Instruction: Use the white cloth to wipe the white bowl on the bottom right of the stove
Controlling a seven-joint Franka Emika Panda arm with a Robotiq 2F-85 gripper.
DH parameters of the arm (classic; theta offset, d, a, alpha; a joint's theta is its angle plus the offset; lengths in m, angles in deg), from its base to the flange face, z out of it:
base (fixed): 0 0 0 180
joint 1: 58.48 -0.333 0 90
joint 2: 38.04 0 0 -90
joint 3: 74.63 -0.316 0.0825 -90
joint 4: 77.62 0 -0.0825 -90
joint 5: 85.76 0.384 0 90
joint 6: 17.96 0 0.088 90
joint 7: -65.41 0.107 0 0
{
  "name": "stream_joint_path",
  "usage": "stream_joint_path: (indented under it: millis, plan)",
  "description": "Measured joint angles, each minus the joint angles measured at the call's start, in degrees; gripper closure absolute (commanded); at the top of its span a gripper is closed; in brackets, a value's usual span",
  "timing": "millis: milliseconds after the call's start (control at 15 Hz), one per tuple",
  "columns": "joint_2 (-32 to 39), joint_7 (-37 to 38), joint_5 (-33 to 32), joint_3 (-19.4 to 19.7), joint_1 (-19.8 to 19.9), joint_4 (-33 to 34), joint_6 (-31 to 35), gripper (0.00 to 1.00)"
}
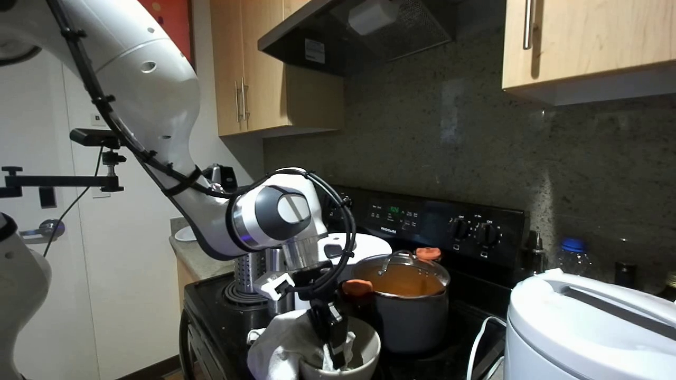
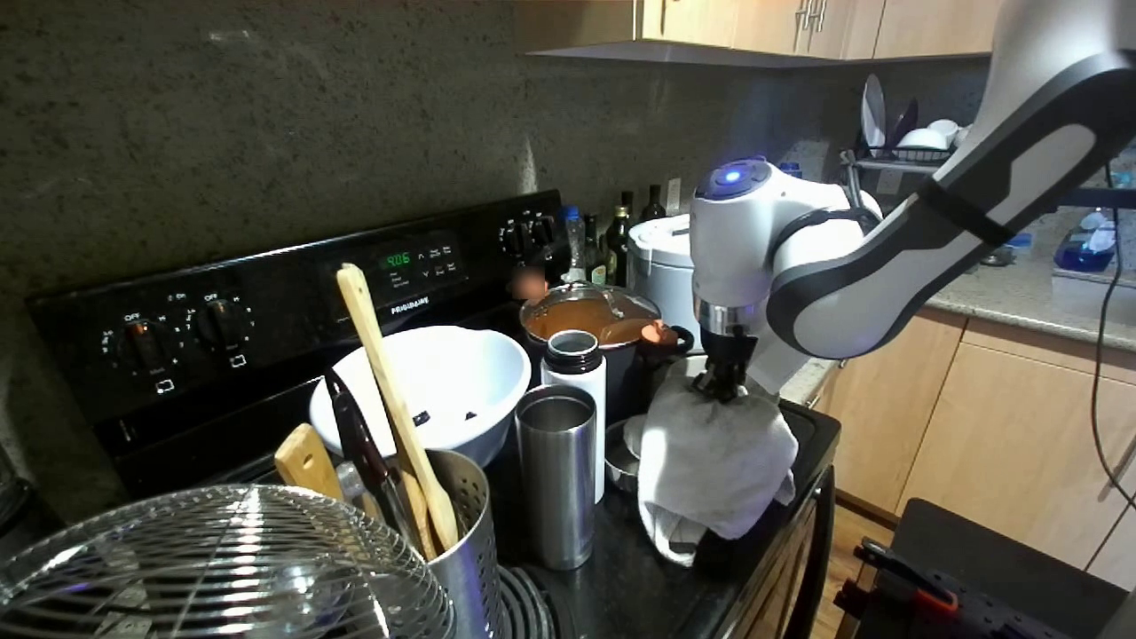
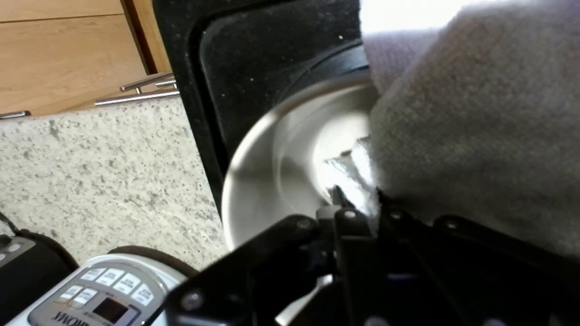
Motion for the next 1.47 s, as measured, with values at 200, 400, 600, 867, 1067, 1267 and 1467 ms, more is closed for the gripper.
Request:
stream_joint_path:
  millis: [200,400,600,867,1067,1267,1467]
  plan:
    - [0.59,-5.27,6.67,0.03,-1.98,0.06,-0.79,0.95]
    - [0.69,-9.85,13.15,0.11,-3.06,0.66,-0.81,0.95]
    - [0.7,-10.02,13.85,0.11,-3.22,1.4,-0.73,0.95]
    - [0.7,-9.37,10.97,0.11,-3.08,1.93,-0.73,0.95]
    - [0.71,-7.32,6.34,0.1,-3.0,1.95,-0.99,0.95]
    - [0.75,-6.28,3.67,0.07,-3.02,1.97,-2.6,0.95]
    - [0.89,-6.45,4.34,0.07,-3.16,1.99,-3.61,0.95]
